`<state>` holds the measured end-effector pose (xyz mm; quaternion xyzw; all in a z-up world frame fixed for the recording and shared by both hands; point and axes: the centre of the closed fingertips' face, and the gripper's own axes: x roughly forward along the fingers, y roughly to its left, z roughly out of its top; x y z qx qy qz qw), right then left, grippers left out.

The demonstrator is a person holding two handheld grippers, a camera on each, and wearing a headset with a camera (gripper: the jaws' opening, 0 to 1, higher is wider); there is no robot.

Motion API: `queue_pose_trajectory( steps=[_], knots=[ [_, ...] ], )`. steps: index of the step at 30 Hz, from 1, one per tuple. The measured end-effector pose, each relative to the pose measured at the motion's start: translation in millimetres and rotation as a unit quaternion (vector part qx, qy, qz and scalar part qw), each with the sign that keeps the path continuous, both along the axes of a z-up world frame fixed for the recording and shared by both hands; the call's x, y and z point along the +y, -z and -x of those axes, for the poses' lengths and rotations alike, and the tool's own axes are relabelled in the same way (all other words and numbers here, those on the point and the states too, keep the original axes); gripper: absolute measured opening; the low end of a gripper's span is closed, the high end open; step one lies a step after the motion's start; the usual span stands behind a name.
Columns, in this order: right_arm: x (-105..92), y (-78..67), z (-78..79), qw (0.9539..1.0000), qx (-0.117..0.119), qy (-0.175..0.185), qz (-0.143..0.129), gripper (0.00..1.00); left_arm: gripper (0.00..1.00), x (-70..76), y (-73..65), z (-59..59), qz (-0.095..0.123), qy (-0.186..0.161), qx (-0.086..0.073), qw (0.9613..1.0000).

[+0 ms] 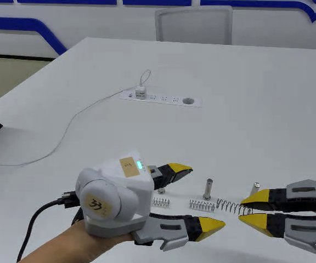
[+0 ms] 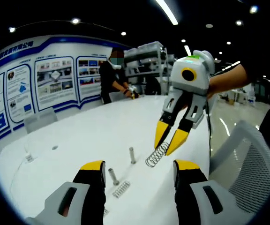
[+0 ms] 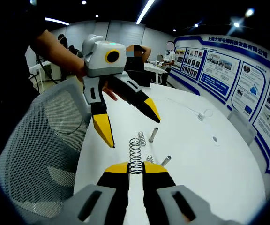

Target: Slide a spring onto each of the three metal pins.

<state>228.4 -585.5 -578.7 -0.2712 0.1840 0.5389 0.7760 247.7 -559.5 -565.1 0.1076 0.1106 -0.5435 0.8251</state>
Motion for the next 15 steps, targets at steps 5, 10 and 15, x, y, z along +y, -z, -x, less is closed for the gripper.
queue_pose_trajectory(
  steps=[5,10,15],
  knots=[
    [3.5,0.2,2.6,1.0,0.004,-0.006,0.004,0.11,0.5,-3.3,6.9,9.0,-0.013,0.021,0.009,0.9997],
    [7.1,0.4,9.8,0.9997,0.006,-0.022,0.009,0.11,0.4,-5.1,9.9,15.4,-0.023,0.038,0.007,0.999],
    [8.9,0.4,13.9,0.9993,0.006,-0.033,0.015,0.11,0.3,-8.1,8.7,20.7,-0.024,0.053,0.004,0.9983]
  ],
)
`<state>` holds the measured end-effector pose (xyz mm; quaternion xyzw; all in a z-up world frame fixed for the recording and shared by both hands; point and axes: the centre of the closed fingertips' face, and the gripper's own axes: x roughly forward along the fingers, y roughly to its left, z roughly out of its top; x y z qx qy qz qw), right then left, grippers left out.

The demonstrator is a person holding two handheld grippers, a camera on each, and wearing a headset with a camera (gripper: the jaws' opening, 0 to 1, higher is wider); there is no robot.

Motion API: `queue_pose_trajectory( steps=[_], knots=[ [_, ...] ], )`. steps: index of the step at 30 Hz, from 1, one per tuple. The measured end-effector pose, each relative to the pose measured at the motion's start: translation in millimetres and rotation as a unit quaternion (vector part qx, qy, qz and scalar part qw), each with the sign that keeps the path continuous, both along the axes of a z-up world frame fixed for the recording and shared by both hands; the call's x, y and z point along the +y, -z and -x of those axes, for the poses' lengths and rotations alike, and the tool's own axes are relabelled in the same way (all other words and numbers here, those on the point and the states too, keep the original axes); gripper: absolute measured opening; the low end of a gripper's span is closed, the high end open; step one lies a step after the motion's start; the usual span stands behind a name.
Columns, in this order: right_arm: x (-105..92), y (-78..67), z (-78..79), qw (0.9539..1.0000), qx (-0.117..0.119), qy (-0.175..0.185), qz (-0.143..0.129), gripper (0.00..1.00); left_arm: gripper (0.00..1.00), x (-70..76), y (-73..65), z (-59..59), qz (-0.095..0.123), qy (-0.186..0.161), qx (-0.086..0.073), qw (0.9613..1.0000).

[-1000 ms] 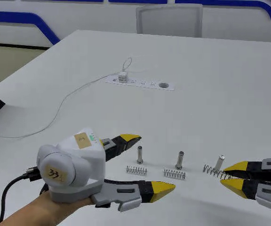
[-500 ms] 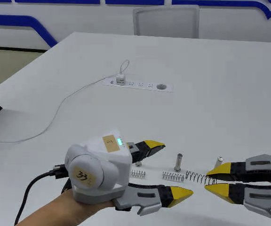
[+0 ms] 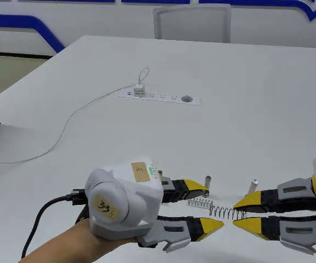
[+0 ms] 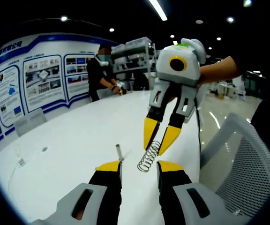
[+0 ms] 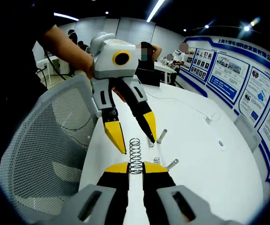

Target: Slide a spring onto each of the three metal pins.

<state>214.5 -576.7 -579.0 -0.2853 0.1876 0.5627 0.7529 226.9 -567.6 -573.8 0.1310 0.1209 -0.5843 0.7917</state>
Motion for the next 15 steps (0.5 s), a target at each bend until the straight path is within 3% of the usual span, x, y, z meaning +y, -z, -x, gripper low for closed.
queue_pose_trajectory(
  steps=[8,12,13,14,15],
  knots=[
    [3.5,-2.5,2.9,0.9999,-0.001,-0.012,0.002,0.11,0.16,-6.4,1.0,10.5,-0.021,0.036,-0.009,0.9991],
    [3.4,-0.8,4.8,0.9998,-0.001,-0.019,0.009,0.11,0.14,-7.1,3.0,11.4,-0.035,0.041,-0.016,0.9984],
    [3.2,-1.2,4.9,0.9998,-0.003,-0.02,0.009,0.11,0.14,-7.0,3.8,11.7,-0.042,0.041,-0.021,0.9981],
    [3.2,-2.1,4.7,0.9997,-0.005,-0.02,0.008,0.11,0.12,-4.2,5.4,8.8,-0.059,0.045,-0.046,0.9962],
    [3.4,-3.0,5.0,0.9997,-0.004,-0.021,0.006,0.11,0.11,-6.4,3.0,11.3,-0.055,0.053,-0.058,0.9954]
  ],
)
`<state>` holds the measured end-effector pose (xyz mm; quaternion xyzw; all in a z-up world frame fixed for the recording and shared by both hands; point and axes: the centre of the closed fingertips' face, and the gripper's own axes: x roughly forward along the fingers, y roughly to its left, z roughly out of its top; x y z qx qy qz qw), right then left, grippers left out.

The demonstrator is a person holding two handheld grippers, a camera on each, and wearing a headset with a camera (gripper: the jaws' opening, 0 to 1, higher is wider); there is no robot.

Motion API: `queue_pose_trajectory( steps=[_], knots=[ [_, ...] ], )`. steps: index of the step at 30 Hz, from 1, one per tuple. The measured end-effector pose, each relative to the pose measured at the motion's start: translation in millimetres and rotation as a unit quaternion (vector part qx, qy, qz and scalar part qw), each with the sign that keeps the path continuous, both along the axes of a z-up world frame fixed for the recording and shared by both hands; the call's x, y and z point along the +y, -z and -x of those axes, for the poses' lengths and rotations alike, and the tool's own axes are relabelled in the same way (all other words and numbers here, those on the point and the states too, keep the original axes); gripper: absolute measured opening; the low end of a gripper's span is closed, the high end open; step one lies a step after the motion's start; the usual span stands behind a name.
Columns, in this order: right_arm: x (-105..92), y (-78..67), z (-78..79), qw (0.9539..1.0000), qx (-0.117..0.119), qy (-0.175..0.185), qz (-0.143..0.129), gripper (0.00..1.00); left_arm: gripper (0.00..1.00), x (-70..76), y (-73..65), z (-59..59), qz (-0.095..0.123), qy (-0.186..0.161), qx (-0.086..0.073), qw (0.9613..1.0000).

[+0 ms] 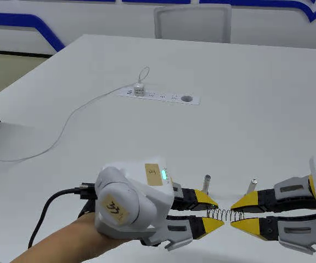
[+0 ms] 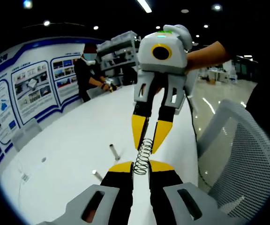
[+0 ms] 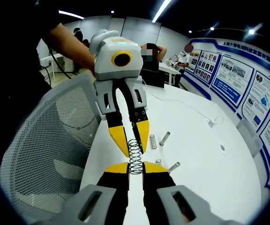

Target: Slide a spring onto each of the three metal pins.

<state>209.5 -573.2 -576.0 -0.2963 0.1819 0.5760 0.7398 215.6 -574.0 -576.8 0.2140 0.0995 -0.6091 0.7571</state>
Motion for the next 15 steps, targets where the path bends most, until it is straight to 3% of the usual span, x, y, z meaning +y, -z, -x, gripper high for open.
queue_pose_trajectory(
  steps=[1,2,3,11,15],
  knots=[
    [-0.6,-0.7,-0.7,1.0,-0.005,-0.001,0.002,0.11,0.1,-0.6,-2.8,0.3,-0.003,0.008,-0.031,0.9995],
    [-0.8,-1.5,-0.7,1.0,-0.006,-0.003,0.002,0.11,0.1,-0.8,-2.3,2.4,-0.007,0.014,-0.036,0.9992],
    [-1.0,-1.6,1.0,1.0,-0.004,-0.008,0.003,0.11,0.09,-0.6,-1.4,4.0,-0.007,0.014,-0.03,0.9994],
    [-0.9,-4.4,-2.1,0.9998,-0.016,-0.01,0.0,0.12,0.09,-0.3,-3.7,0.9,-0.004,0.012,-0.034,0.9993],
    [-1.9,-6.0,-4.5,0.9999,-0.005,0.0,-0.01,0.15,0.09,-0.5,-9.2,0.4,0.007,0.011,-0.033,0.9994]
  ],
)
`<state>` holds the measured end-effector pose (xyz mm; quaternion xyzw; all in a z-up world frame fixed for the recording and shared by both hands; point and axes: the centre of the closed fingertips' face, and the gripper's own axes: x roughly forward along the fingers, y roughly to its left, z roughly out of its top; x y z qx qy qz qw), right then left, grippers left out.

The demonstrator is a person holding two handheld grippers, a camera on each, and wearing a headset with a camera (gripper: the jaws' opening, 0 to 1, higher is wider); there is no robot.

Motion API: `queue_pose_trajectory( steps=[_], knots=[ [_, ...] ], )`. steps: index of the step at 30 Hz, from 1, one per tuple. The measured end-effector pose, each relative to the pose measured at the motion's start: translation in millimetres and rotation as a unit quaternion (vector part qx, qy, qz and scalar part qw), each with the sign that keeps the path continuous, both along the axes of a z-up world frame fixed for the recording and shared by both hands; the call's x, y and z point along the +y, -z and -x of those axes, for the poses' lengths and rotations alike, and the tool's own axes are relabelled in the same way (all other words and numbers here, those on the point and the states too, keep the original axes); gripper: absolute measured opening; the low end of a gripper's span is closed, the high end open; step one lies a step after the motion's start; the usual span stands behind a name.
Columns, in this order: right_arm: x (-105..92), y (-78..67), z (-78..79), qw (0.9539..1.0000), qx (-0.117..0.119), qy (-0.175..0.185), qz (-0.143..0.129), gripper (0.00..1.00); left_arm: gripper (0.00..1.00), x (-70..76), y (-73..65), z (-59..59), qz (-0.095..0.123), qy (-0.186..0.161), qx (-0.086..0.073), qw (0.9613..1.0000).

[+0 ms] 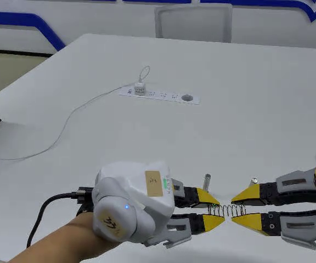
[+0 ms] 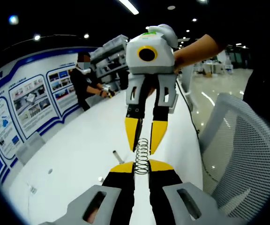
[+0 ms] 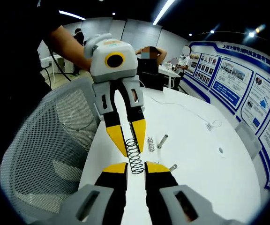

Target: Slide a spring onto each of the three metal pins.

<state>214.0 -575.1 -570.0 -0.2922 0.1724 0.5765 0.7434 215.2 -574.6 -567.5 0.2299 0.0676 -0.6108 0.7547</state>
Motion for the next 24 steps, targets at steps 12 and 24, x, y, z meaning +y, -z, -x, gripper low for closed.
queue_pose_trajectory(
  steps=[12,24],
  knots=[
    [-2.2,0.3,0.9,0.9996,0.019,0.005,-0.019,0.11,0.09,1.1,0.6,1.5,-0.003,0.003,-0.003,1.0],
    [4.0,-12.7,5.8,0.9981,0.036,-0.001,-0.05,0.11,0.09,1.3,4.2,1.1,-0.012,0.005,-0.012,0.9998]
  ],
)
